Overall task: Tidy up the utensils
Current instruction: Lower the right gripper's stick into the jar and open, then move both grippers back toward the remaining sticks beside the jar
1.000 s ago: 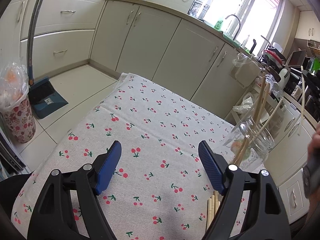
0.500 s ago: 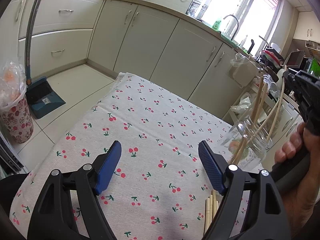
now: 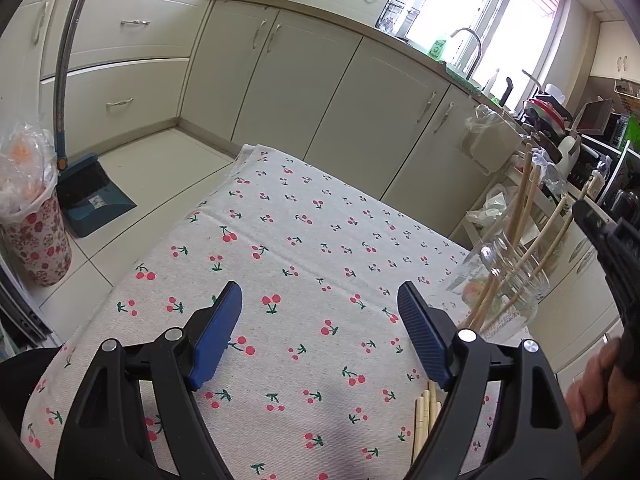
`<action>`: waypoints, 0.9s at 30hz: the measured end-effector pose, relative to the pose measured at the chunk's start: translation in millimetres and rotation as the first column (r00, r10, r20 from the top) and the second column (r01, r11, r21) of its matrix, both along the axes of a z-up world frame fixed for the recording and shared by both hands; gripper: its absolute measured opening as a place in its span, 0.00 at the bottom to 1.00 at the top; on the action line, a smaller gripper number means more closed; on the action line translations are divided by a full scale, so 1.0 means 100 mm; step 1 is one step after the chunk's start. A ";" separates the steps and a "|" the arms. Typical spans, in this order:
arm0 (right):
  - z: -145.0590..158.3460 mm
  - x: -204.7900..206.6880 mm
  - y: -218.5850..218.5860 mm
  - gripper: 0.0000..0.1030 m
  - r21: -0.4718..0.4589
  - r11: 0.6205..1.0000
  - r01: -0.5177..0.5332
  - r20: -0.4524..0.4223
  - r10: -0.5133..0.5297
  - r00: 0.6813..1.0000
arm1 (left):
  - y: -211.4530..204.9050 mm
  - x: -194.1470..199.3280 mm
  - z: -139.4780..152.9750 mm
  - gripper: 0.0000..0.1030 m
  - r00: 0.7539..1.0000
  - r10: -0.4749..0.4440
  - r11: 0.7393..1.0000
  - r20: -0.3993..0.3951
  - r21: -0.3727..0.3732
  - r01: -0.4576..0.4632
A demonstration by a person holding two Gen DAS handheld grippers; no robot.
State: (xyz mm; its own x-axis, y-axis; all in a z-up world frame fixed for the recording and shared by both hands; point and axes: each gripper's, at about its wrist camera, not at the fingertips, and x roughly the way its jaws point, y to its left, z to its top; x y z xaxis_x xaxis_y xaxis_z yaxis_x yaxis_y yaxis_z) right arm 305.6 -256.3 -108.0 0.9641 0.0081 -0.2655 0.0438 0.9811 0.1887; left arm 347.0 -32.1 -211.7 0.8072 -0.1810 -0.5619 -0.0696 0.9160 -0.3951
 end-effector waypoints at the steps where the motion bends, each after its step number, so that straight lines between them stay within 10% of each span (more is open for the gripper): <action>1: -0.02 -0.05 -0.01 0.10 0.001 1.000 0.000 -0.017 0.000 1.000 | 0.00 0.00 0.00 0.74 1.000 0.001 1.000 -0.002 0.001 -0.001; 3: -0.03 -0.15 -0.04 0.25 0.016 1.000 0.009 -0.043 -0.008 0.999 | 0.00 0.01 0.00 0.75 1.000 0.004 1.000 -0.008 0.004 -0.004; 13: -0.49 -0.90 -0.05 0.42 0.047 0.999 -0.021 -0.366 0.037 0.930 | -0.14 -0.10 0.10 0.75 0.998 -0.038 0.996 -0.039 0.083 0.041; 27: -1.05 -0.76 0.47 0.44 -0.014 0.989 -0.150 -0.599 0.112 0.793 | -0.19 -0.56 0.25 0.78 0.988 -0.112 0.970 -0.103 0.203 0.131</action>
